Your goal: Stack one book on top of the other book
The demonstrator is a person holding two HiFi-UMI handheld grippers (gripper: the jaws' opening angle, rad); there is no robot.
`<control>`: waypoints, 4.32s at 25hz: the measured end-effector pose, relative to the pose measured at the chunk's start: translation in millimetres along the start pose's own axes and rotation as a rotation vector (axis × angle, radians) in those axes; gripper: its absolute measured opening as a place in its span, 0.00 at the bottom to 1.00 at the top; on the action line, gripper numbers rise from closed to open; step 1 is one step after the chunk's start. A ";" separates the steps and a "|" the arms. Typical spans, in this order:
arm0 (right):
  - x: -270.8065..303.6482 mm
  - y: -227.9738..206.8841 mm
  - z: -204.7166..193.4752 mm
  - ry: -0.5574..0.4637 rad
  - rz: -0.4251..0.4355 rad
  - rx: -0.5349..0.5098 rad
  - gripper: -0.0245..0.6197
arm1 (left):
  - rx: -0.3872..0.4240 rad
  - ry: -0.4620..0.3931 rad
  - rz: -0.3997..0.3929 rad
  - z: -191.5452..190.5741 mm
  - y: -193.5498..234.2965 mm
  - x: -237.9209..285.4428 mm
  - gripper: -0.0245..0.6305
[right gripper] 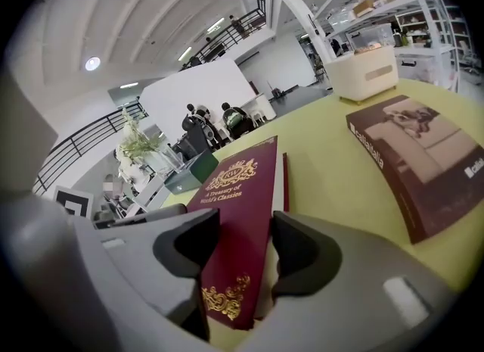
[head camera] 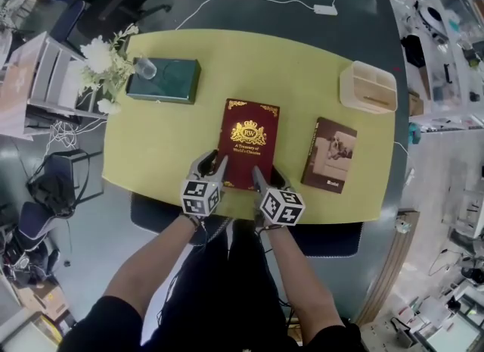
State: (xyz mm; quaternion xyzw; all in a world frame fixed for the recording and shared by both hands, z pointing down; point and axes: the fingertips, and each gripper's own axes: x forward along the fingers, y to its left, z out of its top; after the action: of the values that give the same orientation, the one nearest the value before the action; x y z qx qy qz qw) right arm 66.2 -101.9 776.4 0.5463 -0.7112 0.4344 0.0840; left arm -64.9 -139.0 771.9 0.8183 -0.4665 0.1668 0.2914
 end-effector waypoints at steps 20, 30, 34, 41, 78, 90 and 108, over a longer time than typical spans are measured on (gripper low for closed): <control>1.8 -6.8 -34.5 -0.002 -0.027 -0.073 0.40 | 0.037 0.012 -0.015 -34.4 10.3 -6.9 0.26; -50.9 2.2 30.6 -0.070 -0.039 -0.161 0.40 | 0.050 -0.040 -0.019 15.8 9.0 -42.7 0.32; -91.7 39.4 59.9 -0.117 -0.005 -0.236 0.39 | 0.062 -0.101 -0.034 54.5 -2.9 -81.9 0.31; -162.9 109.9 118.0 -0.260 0.044 -0.355 0.22 | 0.074 -0.256 -0.073 134.3 -27.2 -157.5 0.22; -328.9 123.0 103.1 -0.481 -0.279 -0.240 0.04 | 0.250 -0.167 -0.703 140.1 -259.1 -223.4 0.05; -350.2 16.2 143.4 -0.470 -0.196 -0.214 0.04 | 0.242 -0.131 -0.597 130.0 -338.2 -149.4 0.05; -232.2 -191.7 171.7 -0.222 -0.135 -0.117 0.38 | 0.118 -0.001 -0.336 78.3 -334.3 51.4 0.36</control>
State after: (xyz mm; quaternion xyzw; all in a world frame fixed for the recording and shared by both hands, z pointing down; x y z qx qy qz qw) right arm 380.5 -65.2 634.9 0.6319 -0.7019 0.3223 0.0654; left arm 249.0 -90.8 631.8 0.9004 -0.3128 0.1426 0.2666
